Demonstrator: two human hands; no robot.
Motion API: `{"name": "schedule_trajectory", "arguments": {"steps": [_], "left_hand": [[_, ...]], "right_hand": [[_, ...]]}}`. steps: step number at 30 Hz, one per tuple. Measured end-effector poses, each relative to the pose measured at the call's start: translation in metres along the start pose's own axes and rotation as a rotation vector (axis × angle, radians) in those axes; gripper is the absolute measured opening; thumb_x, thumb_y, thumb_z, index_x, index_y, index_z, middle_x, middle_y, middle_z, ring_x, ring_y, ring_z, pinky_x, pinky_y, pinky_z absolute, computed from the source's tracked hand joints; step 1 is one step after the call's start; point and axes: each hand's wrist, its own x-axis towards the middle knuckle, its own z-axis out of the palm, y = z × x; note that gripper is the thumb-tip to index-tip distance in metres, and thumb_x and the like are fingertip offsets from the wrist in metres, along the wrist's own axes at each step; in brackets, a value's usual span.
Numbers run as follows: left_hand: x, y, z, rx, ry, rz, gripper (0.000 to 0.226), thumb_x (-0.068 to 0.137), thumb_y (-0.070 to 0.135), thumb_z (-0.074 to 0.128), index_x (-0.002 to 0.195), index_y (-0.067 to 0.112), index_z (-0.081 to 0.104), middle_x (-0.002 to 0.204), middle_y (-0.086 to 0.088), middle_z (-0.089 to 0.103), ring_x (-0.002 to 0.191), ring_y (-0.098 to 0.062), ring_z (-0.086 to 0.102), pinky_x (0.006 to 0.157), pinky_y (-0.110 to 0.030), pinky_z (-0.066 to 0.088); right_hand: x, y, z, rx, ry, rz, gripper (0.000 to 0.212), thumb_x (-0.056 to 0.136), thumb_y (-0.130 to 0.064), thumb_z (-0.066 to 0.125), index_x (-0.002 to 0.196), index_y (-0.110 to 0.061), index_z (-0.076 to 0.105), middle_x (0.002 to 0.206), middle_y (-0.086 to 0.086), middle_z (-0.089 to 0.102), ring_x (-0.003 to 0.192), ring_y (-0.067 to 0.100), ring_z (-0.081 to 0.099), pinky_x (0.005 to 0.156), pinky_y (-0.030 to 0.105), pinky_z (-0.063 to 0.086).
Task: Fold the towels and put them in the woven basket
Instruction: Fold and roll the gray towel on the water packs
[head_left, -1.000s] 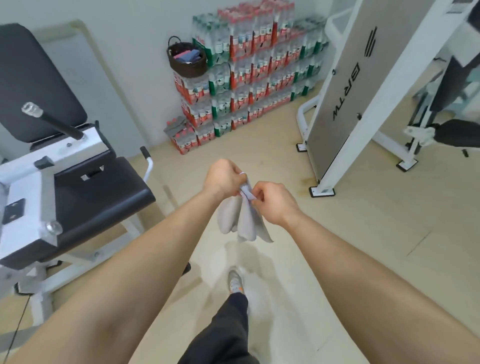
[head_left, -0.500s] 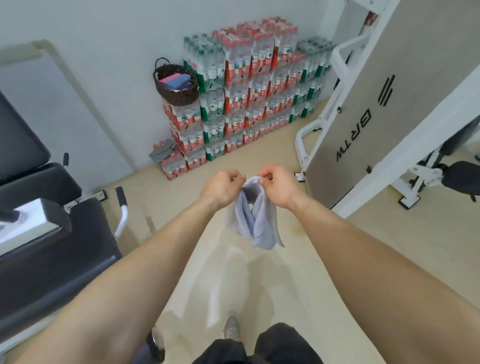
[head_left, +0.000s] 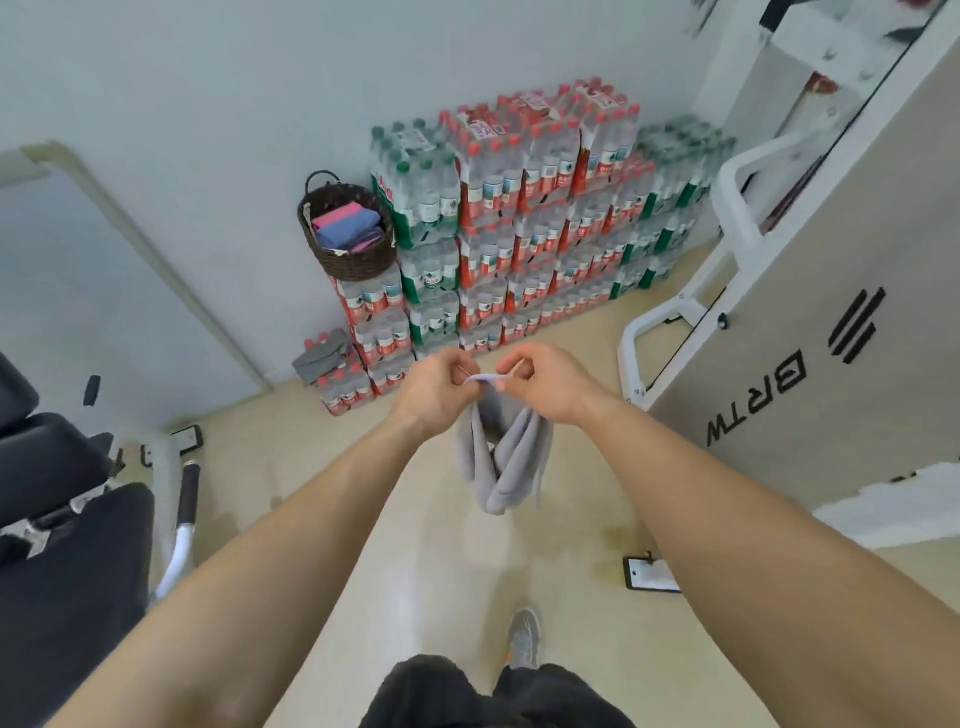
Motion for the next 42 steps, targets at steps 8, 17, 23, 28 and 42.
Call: {"name": "schedule_trajectory", "arguments": {"steps": [8,17,23,28,42], "left_hand": [[0.135,0.023,-0.001,0.231,-0.042,0.071,0.023,0.081,0.017,0.058,0.102,0.021,0.052,0.086,-0.005,0.068,0.081,-0.029,0.06,0.065,-0.039,0.048],[0.334,0.009,-0.036,0.219,-0.055,0.04,0.023,0.078,0.019,0.058,0.096,0.021,0.043,0.073,-0.002,0.053,0.07,-0.027,0.052,0.056,-0.034,0.035],[0.456,0.0,-0.081,0.275,0.0,0.017,0.019,0.081,0.006,0.048,0.096,0.017,0.049,0.09,-0.008,0.061,0.081,-0.029,0.055,0.068,-0.037,0.044],[0.541,-0.015,-0.116,0.264,0.075,-0.04,0.023,0.083,0.005,0.051,0.103,0.013,0.058,0.102,-0.01,0.066,0.095,-0.032,0.059,0.073,-0.032,0.041],[0.746,0.011,-0.154,0.389,0.253,-0.285,0.04,0.079,0.0,0.037,0.096,0.028,0.059,0.105,-0.007,0.065,0.094,-0.031,0.058,0.079,-0.041,0.052]], "right_hand": [[0.141,0.016,-0.065,-0.025,0.01,-0.042,0.009,0.09,-0.018,0.065,0.088,-0.024,0.059,0.082,-0.006,0.055,0.077,0.015,0.055,0.072,0.031,0.046],[0.346,-0.022,-0.117,-0.125,0.021,-0.027,0.014,0.102,-0.02,0.048,0.099,-0.009,0.056,0.099,0.006,0.061,0.092,0.023,0.056,0.083,0.038,0.046],[0.467,-0.038,-0.16,-0.092,0.108,0.022,0.01,0.103,-0.023,0.04,0.102,-0.015,0.045,0.086,0.0,0.051,0.08,0.021,0.05,0.07,0.036,0.04],[0.547,-0.035,-0.211,-0.119,0.156,0.027,0.013,0.1,-0.031,0.053,0.097,-0.018,0.053,0.09,-0.003,0.058,0.084,0.02,0.055,0.068,0.034,0.04],[0.784,0.014,-0.333,-0.695,-0.098,-0.074,0.038,0.082,0.004,0.052,0.105,-0.022,0.068,0.11,0.005,0.065,0.1,0.028,0.062,0.081,0.032,0.048]]}}
